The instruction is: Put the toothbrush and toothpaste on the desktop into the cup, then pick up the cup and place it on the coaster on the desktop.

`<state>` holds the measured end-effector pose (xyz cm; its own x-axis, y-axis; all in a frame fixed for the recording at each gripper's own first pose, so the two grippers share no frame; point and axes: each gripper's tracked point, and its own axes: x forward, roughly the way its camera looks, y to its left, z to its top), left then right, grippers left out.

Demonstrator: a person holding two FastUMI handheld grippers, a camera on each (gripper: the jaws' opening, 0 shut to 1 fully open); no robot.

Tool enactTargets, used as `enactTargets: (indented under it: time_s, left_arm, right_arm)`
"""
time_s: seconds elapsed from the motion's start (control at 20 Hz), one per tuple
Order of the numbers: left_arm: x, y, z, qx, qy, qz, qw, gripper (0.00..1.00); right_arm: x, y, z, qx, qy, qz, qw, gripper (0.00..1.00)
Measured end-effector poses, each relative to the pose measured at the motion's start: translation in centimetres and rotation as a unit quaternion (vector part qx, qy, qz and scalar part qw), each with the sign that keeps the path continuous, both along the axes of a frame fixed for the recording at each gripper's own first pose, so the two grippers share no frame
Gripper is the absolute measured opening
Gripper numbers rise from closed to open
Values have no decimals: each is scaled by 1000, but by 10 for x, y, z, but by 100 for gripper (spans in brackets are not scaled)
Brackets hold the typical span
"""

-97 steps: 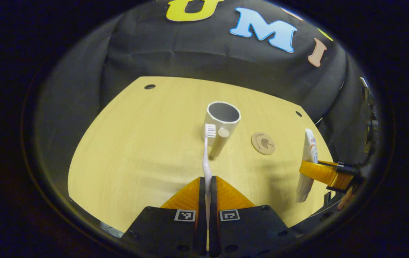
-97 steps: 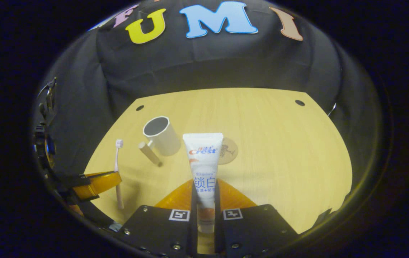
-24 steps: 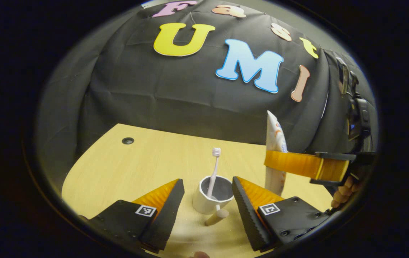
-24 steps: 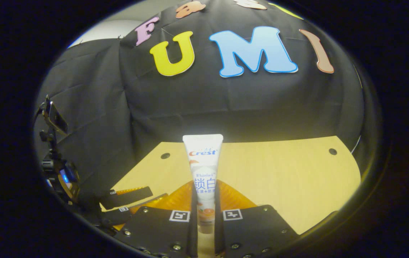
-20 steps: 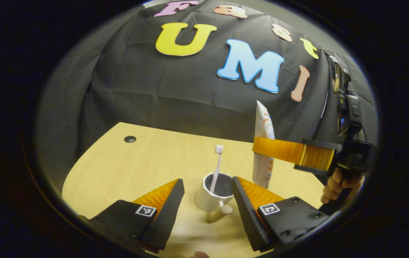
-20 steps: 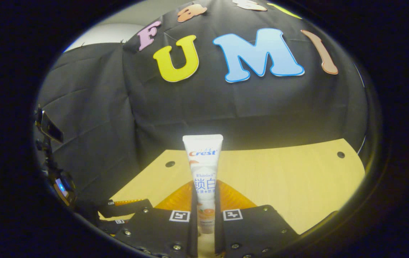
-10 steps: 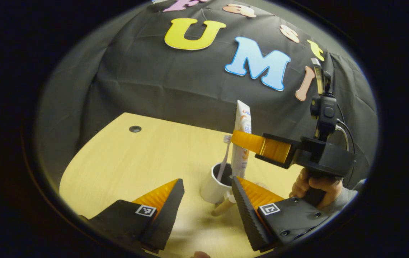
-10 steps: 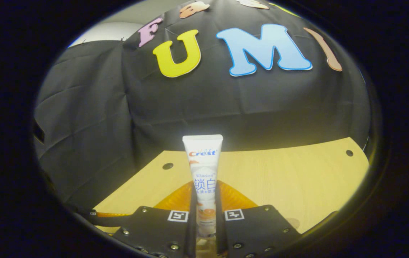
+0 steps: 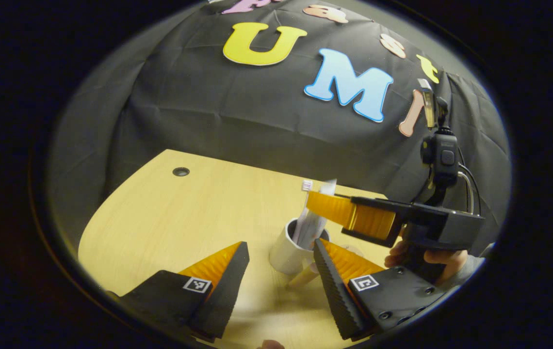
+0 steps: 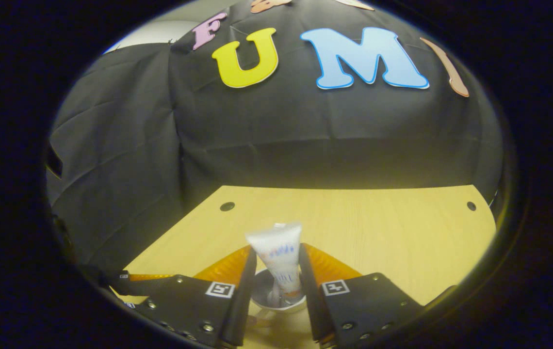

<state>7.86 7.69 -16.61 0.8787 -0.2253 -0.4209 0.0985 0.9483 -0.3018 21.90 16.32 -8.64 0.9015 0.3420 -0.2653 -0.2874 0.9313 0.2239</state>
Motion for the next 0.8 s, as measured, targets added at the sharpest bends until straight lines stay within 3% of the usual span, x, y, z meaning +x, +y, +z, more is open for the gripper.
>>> enactTargets:
  time_s: [0.05,0.45,0.55,0.7,0.75,0.8]
  left_arm:
    - [0,0,0,0,0,-1,1000,89]
    - [0,-12,0,4,6,-9,1000,89]
    - [2,-15,-2,8,10,-7,1000,89]
    - [3,-26,-8,16,27,-13,999,89]
    - [4,-29,-10,19,34,-15,999,89]
    - [6,-33,-10,22,38,-17,999,89]
  right_arm:
    - [-3,-3,2,-6,0,1,1000,63]
    - [-18,-13,26,12,-10,-4,1000,68]
    - [-22,-22,35,13,-17,-8,1000,76]
    - [-32,-36,40,8,-17,-17,1000,77]
    - [-35,-43,41,2,-16,-23,1000,87]
    - [-38,-50,42,-3,-17,-28,999,89]
